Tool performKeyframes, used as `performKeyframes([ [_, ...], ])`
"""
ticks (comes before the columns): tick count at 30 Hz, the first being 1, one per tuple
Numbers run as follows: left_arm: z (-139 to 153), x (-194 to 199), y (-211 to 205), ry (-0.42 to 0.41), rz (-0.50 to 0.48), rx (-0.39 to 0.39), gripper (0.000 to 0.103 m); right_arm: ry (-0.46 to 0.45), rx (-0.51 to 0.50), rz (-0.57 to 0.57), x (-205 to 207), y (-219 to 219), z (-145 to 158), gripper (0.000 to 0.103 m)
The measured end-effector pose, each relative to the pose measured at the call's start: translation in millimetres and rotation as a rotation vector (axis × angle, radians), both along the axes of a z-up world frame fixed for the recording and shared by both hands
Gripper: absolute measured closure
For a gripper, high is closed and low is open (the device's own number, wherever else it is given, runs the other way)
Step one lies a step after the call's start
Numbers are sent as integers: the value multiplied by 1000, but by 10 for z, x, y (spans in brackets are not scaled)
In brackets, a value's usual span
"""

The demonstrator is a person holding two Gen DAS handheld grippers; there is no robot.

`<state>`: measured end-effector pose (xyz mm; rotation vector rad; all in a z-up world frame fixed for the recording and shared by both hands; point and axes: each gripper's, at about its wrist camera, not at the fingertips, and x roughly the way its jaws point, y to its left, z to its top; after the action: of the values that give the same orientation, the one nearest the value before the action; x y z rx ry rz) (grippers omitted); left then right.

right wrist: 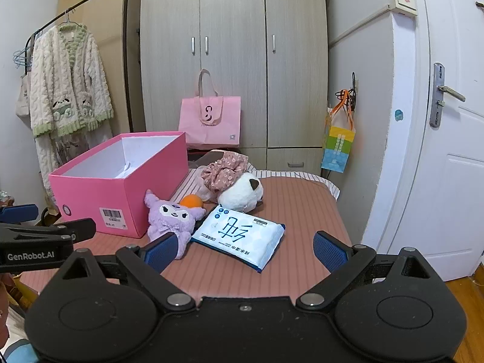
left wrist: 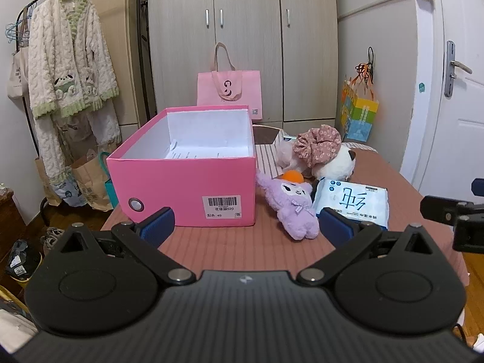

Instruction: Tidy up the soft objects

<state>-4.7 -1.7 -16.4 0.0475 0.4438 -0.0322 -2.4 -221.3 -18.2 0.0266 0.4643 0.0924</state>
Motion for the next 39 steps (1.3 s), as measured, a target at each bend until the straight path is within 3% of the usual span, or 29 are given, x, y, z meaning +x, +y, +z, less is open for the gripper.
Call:
performKeyframes([
  [23,-10,81,-105,11,3,43,0,-17,-38,42,1,28,12,5],
  [31,56,323,-255,14,-62,41,0,-44,-111,82,64,40,28,5],
  [35,9,480,-358,-16,-92,15,0,-165,-137,154,71,17,-94,1],
  [39,-107,737,-461,29,-167,-27,2,-145,-140,166,244,-21,-210,0],
])
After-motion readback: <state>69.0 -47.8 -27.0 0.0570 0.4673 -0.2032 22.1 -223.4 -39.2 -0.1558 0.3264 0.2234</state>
